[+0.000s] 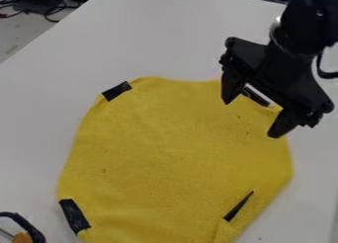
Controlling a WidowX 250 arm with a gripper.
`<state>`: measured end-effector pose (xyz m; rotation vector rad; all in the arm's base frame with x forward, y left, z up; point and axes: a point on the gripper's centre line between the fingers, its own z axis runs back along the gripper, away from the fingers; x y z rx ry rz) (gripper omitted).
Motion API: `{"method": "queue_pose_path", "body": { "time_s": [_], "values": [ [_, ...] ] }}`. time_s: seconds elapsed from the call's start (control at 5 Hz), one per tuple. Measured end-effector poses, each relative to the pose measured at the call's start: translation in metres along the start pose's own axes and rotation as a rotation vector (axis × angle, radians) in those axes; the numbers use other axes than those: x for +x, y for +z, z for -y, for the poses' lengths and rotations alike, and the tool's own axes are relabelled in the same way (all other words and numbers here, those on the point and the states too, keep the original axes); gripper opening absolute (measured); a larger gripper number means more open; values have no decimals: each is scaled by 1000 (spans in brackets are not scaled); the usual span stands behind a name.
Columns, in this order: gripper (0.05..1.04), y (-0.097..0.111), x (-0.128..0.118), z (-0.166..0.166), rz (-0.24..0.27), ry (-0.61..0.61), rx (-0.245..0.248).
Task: Unfold the cloth from top left to bottom right
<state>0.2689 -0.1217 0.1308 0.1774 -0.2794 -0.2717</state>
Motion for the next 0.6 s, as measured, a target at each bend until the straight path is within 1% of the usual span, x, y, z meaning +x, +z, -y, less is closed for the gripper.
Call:
{"method": "queue_pose_path", "body": {
  "time_s": [0.2,0.4,0.6],
  "values": [
    [1001,-2,1,-2,-9,14,-31],
    [1001,-7,4,-11,-30,80,-69],
    [1001,-12,3,-14,-70,117,-63]
  ]
}}
